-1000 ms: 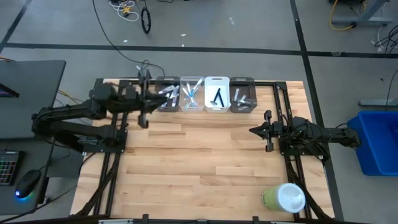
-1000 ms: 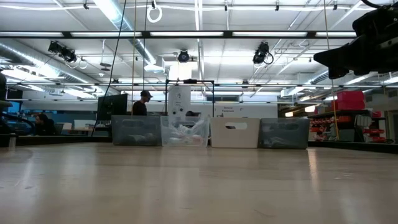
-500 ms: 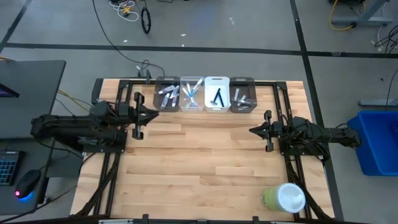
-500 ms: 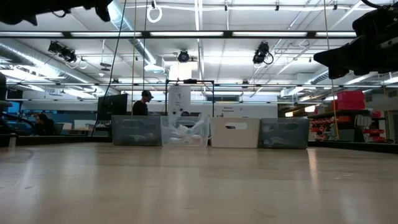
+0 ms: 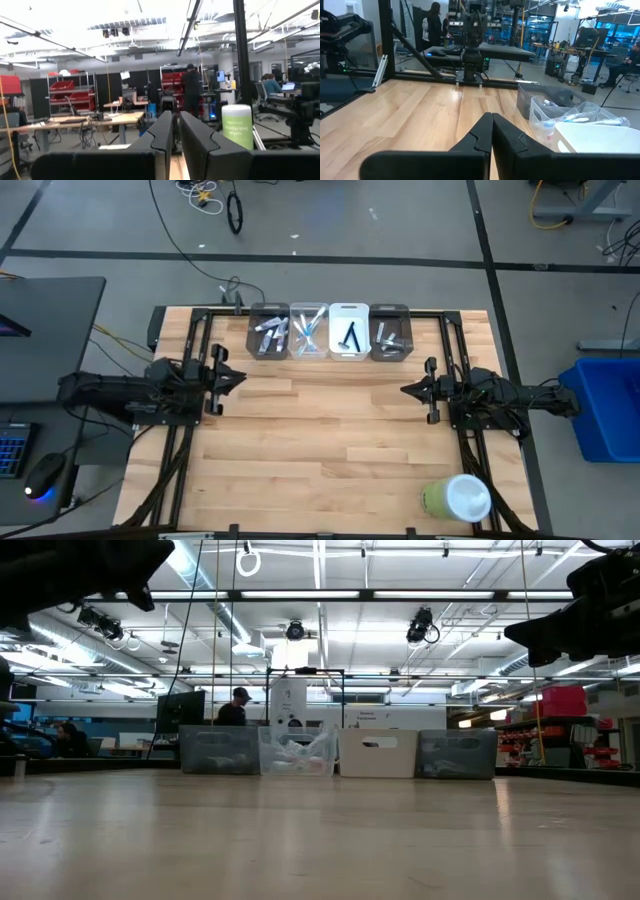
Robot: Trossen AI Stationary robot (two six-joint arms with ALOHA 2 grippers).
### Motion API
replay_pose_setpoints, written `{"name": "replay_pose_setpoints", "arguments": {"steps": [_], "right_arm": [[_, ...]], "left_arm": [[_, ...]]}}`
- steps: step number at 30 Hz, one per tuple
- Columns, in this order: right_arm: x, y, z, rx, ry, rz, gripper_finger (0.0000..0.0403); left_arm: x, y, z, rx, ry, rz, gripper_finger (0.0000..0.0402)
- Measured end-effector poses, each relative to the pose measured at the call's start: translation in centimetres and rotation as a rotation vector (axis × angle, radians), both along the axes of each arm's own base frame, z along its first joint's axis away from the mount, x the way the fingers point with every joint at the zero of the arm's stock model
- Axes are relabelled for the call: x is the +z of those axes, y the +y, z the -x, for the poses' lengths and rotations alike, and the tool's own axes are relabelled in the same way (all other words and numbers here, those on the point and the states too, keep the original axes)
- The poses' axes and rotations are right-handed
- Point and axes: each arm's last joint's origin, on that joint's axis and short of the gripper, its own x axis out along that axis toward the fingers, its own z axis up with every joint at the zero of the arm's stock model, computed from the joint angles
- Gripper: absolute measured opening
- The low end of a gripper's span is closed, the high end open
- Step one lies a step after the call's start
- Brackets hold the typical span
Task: Pick & Place Travel size toiletries
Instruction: Return to Home Position
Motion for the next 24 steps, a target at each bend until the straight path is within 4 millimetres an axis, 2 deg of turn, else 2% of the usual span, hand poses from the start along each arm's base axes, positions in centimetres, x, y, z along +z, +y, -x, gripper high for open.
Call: {"name": "replay_pose_setpoints", "arguments": {"steps": [3,7,18,24], "right_arm": [[0.0,0.0,0.0,0.000,0.000,0.000,0.0013],[0.0,0.0,0.0,0.000,0.000,0.000,0.0014],[0.0,0.0,0.0,0.000,-0.001,0.000,0.0013],[0.0,0.0,0.0,0.000,-0.001,0.000,0.0013]], "left_arm": [[-1.5,-0.1,0.2,-0.001,-0.002,0.007,0.0042],[-1.5,-0.2,0.3,-0.012,-0.001,0.007,0.0042],[-4.3,-0.4,0.6,-0.045,0.281,0.072,0.0042],[-5.1,-0.5,1.2,-0.079,0.347,0.109,0.0042]]}}
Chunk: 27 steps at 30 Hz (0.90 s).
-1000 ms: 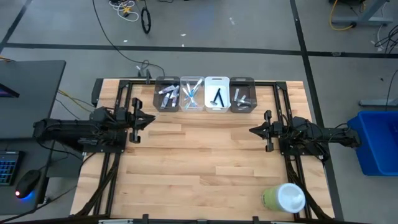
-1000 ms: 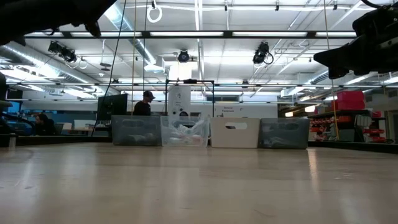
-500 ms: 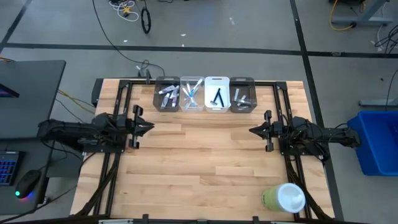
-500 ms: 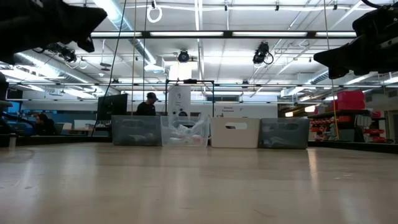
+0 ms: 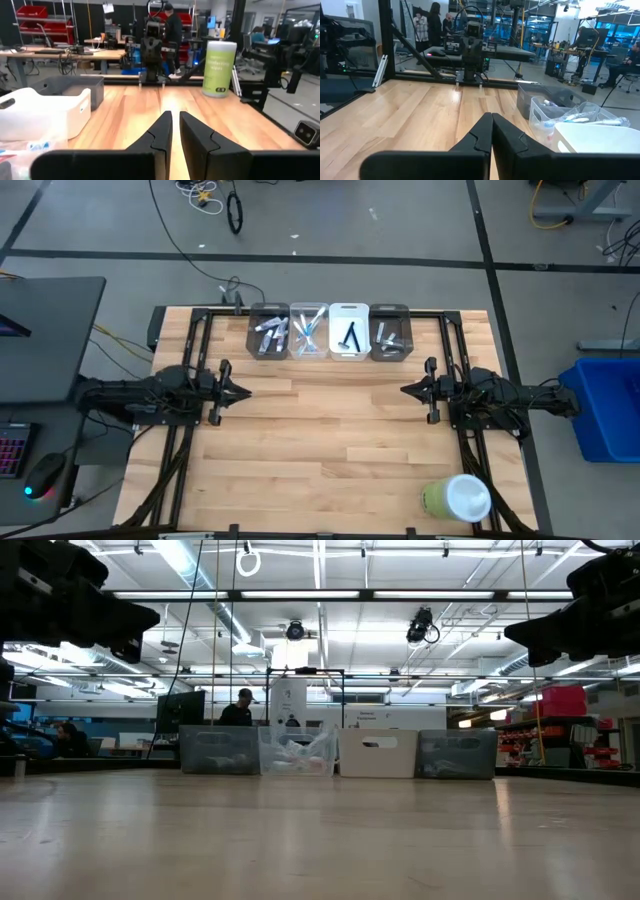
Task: Pick & Place Travel size toiletries
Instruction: Return to Home Position
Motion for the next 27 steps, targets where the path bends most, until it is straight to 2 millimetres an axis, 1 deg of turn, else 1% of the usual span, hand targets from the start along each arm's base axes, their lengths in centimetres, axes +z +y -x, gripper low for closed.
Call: {"name": "replay_pose_setpoints", "arguments": {"steps": [8,27], "right_arm": [[0.00,0.00,0.00,0.000,0.000,0.000,0.0013],[0.00,0.00,0.00,0.000,0.000,0.000,0.0013]], "left_arm": [[-0.01,-0.19,0.04,-0.003,-0.002,-0.052,0.0042],[-0.03,-0.41,0.02,-0.004,-0.003,-0.052,0.0042]]}}
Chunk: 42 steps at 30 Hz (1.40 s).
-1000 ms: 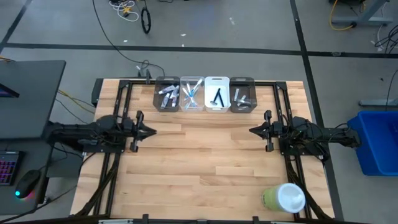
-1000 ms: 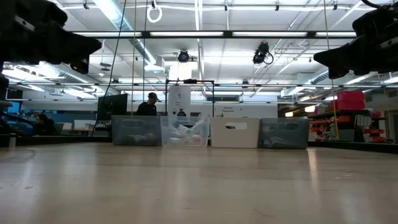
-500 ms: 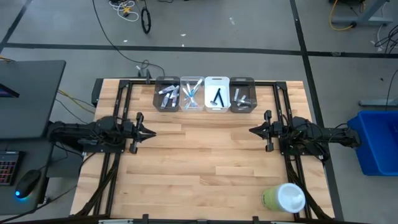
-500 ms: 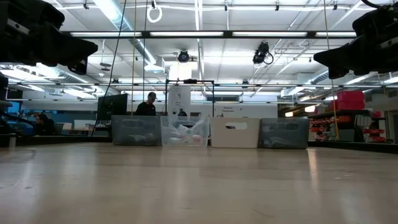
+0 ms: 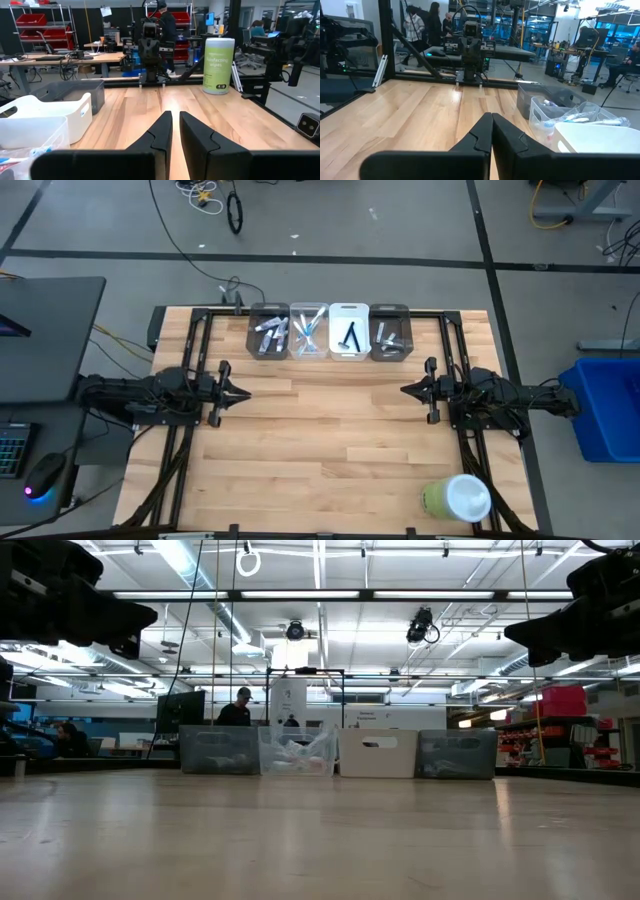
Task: Pick & Place Travel size toiletries
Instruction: Return to Home Position
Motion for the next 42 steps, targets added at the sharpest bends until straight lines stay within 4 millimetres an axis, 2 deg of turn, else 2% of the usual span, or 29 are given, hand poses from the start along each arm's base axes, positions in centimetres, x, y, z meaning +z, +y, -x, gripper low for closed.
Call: {"name": "replay_pose_setpoints", "arguments": {"steps": [42], "right_arm": [[0.00,0.00,0.00,0.000,0.000,0.000,0.0013]], "left_arm": [[0.38,0.01,0.02,0.001,-0.040,0.001,0.0042]]}}
